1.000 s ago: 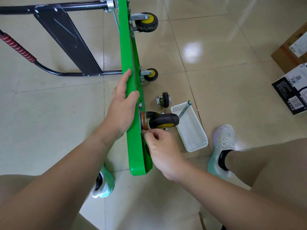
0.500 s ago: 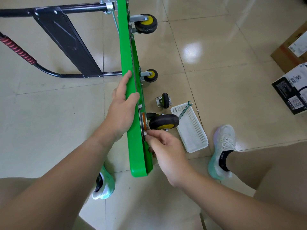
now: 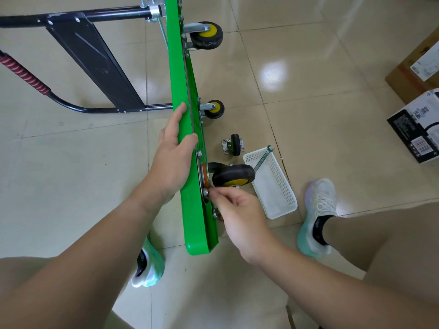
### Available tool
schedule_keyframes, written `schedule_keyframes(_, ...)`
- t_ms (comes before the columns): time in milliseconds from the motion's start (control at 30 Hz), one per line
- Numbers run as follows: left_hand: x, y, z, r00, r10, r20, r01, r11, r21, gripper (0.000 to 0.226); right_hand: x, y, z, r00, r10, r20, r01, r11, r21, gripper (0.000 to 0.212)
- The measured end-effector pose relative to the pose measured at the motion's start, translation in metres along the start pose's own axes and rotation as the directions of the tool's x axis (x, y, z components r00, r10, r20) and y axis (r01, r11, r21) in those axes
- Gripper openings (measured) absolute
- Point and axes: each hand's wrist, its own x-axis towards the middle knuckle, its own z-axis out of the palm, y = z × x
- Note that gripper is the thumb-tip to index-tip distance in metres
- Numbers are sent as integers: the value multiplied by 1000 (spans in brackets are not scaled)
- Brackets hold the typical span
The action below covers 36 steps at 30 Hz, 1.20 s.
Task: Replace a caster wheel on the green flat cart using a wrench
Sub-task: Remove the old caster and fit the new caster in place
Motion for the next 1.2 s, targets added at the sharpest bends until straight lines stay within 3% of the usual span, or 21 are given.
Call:
schedule_keyframes(67, 0, 0, 0, 1000, -3, 1, 3, 1000, -1, 71, 1, 1, -1, 999, -5, -36, 2, 997, -71, 35)
schedule_keyframes(200, 0, 2, 1, 1000, 10, -9, -10, 1000, 2, 72, 2, 1, 2, 997, -69, -31, 69, 997, -20, 5)
schedule_keyframes(400, -1, 3, 1, 1000, 9, -9, -9, 1000, -1, 72, 3, 3, 2, 994, -101, -33, 99, 993, -65, 3)
schedule_keyframes(867, -6, 8, -1, 1000, -13, 1, 13, 1000, 14, 71, 2, -3, 1, 993, -92, 76, 108, 962, -250, 23)
schedule_keyframes(1067, -10, 19, -2, 999, -34, 13, 34, 999, 39, 72, 7, -3, -21, 996, -60, -71, 48, 987, -154, 21)
schedule_keyframes(1200, -9, 24, -6, 997, -53, 50, 48, 995, 82, 64, 33, 7, -61, 972, 6, -233, -69, 962, -263, 27)
